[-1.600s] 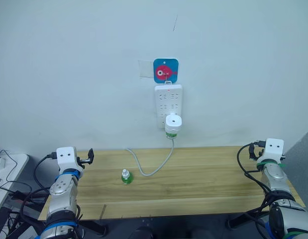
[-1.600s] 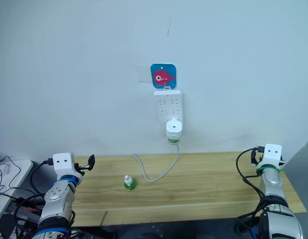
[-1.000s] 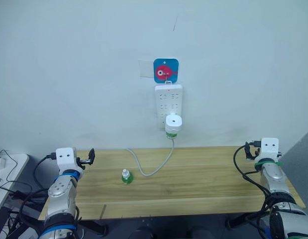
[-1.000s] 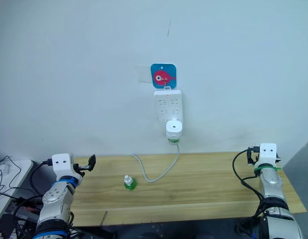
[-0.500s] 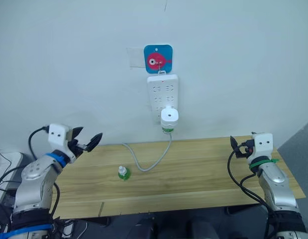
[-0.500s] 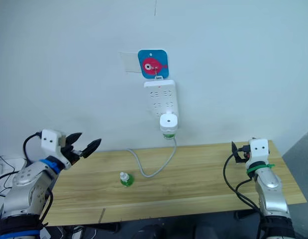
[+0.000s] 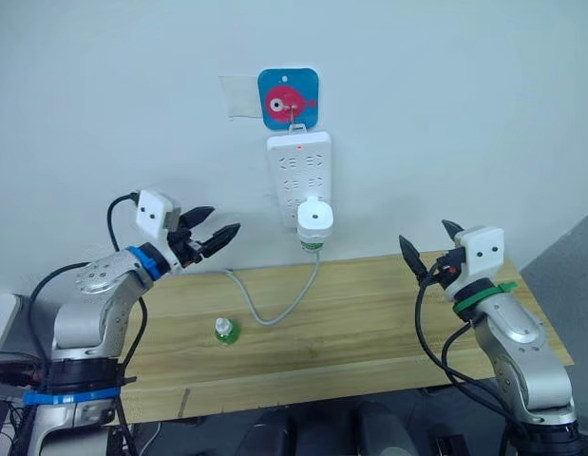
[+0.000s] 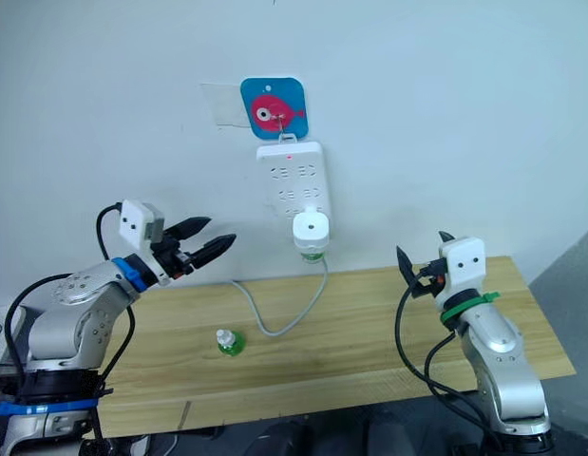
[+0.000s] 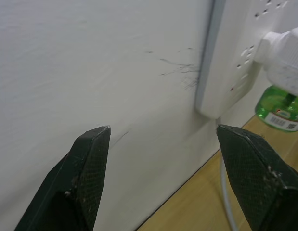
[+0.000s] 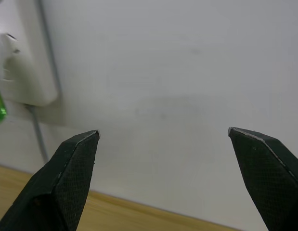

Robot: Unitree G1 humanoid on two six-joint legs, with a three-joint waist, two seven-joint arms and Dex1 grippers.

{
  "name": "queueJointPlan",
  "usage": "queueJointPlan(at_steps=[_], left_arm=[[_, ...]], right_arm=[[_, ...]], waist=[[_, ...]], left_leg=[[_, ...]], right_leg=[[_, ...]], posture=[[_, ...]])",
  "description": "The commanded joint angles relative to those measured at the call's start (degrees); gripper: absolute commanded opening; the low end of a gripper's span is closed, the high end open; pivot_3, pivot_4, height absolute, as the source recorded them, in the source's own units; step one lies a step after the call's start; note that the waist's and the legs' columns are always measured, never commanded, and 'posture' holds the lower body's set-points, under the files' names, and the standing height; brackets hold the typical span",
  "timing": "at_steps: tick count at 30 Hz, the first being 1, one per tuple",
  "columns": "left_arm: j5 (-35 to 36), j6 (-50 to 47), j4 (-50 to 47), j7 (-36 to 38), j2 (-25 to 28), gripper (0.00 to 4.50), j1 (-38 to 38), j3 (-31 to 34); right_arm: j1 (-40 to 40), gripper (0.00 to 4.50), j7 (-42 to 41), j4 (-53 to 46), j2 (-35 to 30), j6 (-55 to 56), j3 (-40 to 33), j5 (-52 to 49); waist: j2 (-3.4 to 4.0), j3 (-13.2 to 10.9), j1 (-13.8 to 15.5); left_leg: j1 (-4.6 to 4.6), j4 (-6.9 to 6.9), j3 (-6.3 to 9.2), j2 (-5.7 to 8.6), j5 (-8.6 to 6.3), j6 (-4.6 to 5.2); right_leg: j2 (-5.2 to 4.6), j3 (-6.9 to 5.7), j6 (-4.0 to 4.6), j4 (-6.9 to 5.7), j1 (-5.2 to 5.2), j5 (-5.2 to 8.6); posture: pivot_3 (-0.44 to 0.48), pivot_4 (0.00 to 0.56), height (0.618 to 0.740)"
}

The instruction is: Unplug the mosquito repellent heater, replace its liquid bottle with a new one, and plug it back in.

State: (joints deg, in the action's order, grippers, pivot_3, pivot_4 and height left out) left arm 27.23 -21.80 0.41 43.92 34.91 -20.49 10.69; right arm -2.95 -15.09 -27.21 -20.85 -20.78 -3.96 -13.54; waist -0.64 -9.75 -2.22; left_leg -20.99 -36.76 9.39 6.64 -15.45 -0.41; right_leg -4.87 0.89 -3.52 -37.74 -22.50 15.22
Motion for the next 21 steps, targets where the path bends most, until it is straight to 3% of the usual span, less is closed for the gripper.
queueJointPlan(at_steps=[1,11,17,21], left_arm=[[0.87,-0.09,-1.78,1.09,0.24,3.62,-2.87,0.03],[0.72,0.15,2.88,5.36,-1.05,3.62,-9.36,-1.74],[-0.41,1.88,8.72,9.23,-2.56,3.62,-14.02,-3.74],[-1.8,3.92,13.8,12.0,-3.87,3.62,-17.43,-5.34]], right_arm=[[-0.93,4.5,-0.92,-5.08,0.49,-0.82,0.74,-1.49],[-3.53,4.5,-3.01,-7.44,0.44,-3.36,3.71,-2.04],[-5.16,4.5,-2.19,-8.3,1.8,-4.68,5.53,-1.88],[-4.46,4.5,-1.95,-9.2,2.39,-5.07,6.69,-1.55]], waist=[[-0.06,-0.15,-0.02],[-0.35,-1.51,-0.19],[-0.41,-1.6,0.12],[-0.45,-1.7,0.69]], left_leg=[[-0.01,0.02,-0.02,-0.01,-0.01,-0.01],[-0.1,0.02,-0.1,-0.08,0.0,-0.06],[-0.84,-0.23,-0.01,-0.11,0.11,-0.25],[-0.85,-0.25,0.01,-0.09,0.11,-0.24]], right_leg=[[0.01,0.02,0.0,0.0,-0.03,0.0],[0.05,0.03,0.01,0.01,-0.17,-0.01],[0.09,-0.08,0.15,-0.16,-0.86,-0.11],[0.08,-0.1,0.17,-0.11,-0.81,-0.18]], posture=[[-0.103,0.19,0.74],[-0.127,0.217,0.74],[-0.141,0.223,0.74],[-0.167,0.227,0.74]])
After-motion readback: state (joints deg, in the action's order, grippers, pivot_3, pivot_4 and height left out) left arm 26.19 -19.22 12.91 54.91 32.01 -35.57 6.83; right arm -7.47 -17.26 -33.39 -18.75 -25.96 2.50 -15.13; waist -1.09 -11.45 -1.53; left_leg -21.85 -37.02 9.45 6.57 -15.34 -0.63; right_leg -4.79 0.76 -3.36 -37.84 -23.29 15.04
